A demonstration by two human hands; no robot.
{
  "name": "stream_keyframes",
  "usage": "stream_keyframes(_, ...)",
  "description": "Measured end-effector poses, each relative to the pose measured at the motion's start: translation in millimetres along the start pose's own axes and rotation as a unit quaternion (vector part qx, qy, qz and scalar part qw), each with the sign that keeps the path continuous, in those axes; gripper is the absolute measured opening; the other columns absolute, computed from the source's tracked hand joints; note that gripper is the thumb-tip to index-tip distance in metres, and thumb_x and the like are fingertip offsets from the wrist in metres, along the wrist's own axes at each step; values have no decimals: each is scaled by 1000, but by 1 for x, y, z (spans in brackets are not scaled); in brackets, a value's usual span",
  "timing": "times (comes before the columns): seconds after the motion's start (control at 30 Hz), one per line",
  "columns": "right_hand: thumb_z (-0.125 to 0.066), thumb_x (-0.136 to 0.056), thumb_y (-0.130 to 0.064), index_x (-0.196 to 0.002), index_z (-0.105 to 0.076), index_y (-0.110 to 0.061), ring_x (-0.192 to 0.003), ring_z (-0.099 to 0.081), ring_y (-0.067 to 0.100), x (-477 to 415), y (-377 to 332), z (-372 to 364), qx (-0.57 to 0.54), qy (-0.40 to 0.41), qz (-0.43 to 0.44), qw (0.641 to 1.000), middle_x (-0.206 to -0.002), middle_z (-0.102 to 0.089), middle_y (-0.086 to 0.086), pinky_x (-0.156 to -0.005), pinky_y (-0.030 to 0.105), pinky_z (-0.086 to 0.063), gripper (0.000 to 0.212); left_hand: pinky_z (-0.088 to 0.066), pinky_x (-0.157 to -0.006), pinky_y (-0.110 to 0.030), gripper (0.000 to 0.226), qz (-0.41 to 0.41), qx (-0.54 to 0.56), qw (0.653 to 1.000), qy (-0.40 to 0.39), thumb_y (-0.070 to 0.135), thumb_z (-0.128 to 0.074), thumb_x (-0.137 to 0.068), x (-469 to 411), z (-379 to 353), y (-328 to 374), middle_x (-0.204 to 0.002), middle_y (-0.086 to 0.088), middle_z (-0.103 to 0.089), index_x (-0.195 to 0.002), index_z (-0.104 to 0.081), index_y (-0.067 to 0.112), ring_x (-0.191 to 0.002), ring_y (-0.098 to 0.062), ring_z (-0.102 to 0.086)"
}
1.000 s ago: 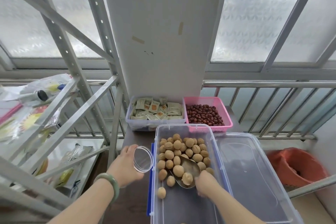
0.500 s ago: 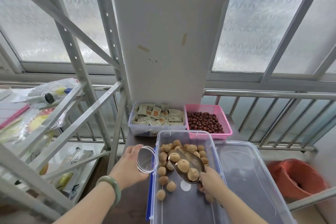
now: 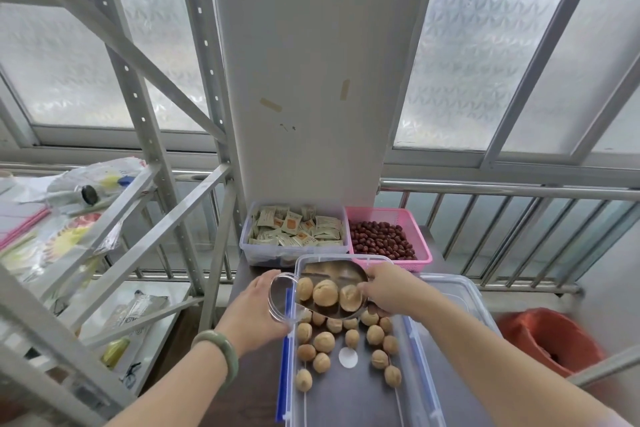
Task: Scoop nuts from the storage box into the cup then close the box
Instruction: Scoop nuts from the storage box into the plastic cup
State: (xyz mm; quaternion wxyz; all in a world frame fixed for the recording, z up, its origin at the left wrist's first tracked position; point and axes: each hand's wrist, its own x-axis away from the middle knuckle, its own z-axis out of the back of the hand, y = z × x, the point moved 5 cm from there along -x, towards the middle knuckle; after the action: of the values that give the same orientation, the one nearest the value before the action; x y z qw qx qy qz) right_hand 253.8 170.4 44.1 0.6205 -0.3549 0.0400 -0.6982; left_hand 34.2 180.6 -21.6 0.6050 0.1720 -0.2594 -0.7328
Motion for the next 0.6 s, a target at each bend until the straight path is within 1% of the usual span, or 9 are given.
stream_keyframes(0.13, -49, -92, -17, -107, -60, -7, -84, -60, 23, -1, -18, 1, 148, 16, 16, 989, -92, -62, 6, -71, 31, -50, 22, -40, -103, -28, 99, 10, 7, 1000, 2, 51, -76, -61, 1, 1, 0, -147, 11, -39, -144, -26, 32, -129, -9, -44)
stream_keyframes(0.17, -49, -91, -16, -109, -60, -8, -90, -63, 24, -2, -21, 0, 186, 22, 20, 982, -96, -63, 6, -76, 33, -51, 22, -41, -102, -28, 97, 9, 10, 1000, 5, 52, -75, -60, 2, 1, 0, -145, 13, -41, -143, -28, 33, -127, -8, -45)
stream_keyframes(0.23, -49, -90, -17, -103, -60, -11, -96, -64, 26, -4, -25, -1, 225, 28, 26, 974, -100, -66, 7, -83, 37, -53, 18, -40, -99, -25, 93, 10, 15, 1000, 8, 52, -75, -62, 3, 1, 2, -142, 14, -42, -141, -31, 33, -124, -7, -46)
stream_keyframes(0.3, -48, -90, -20, -102, -61, -11, -94, -64, 26, -4, -25, -2, 222, 29, 27, 974, -102, -67, 8, -85, 39, -55, 20, -39, -95, -21, 89, 10, 21, 1000, 15, 53, -75, -62, 4, 2, 2, -139, 15, -44, -138, -33, 35, -120, -6, -48)
stream_keyframes(0.4, -45, -90, -24, -107, -63, -6, -88, -63, 28, -1, -23, -3, 176, 25, 28, 984, -99, -67, 11, -85, 41, -55, 31, -39, -87, -18, 88, 13, 26, 1000, 9, 49, -77, -61, 5, 2, 1, -138, 15, -45, -137, -34, 35, -110, -3, -48)
stream_keyframes(0.47, -45, -90, -24, -109, -63, -5, -91, -64, 30, 2, -22, -2, 175, 27, 32, 984, -100, -67, 12, -85, 40, -55, 32, -43, -74, -12, 88, 21, 31, 999, 3, 48, -78, -62, 5, 2, -1, -135, 15, -45, -136, -33, 34, -97, -2, -53)
stream_keyframes(0.53, -45, -93, -24, -112, -61, -5, -87, -59, 25, 2, -19, -2, 193, 31, 28, 980, -96, -62, 8, -79, 36, -50, 31, -48, -56, -13, 86, 34, 52, 998, -1, 49, -79, -63, 8, 3, 0, -126, 18, -43, -136, -34, 33, -81, -6, -61)
stream_keyframes(0.57, -45, -95, -24, -114, -59, -5, -85, -55, 23, 3, -18, -2, 202, 34, 30, 978, -95, -58, 7, -75, 34, -47, 31, -51, -57, -15, 84, 33, 55, 998, 0, 50, -78, -64, 9, 4, 1, -123, 19, -41, -134, -36, 33, -78, -8, -61)
stream_keyframes(0.6, -44, -95, -24, -115, -59, -5, -84, -52, 22, 4, -16, -1, 195, 44, 32, 979, -94, -55, 6, -72, 31, -43, 31, -51, -61, -16, 81, 30, 49, 998, 2, 50, -77, -64, 10, 5, 3, -121, 19, -42, -132, -37, 33, -80, -8, -59)
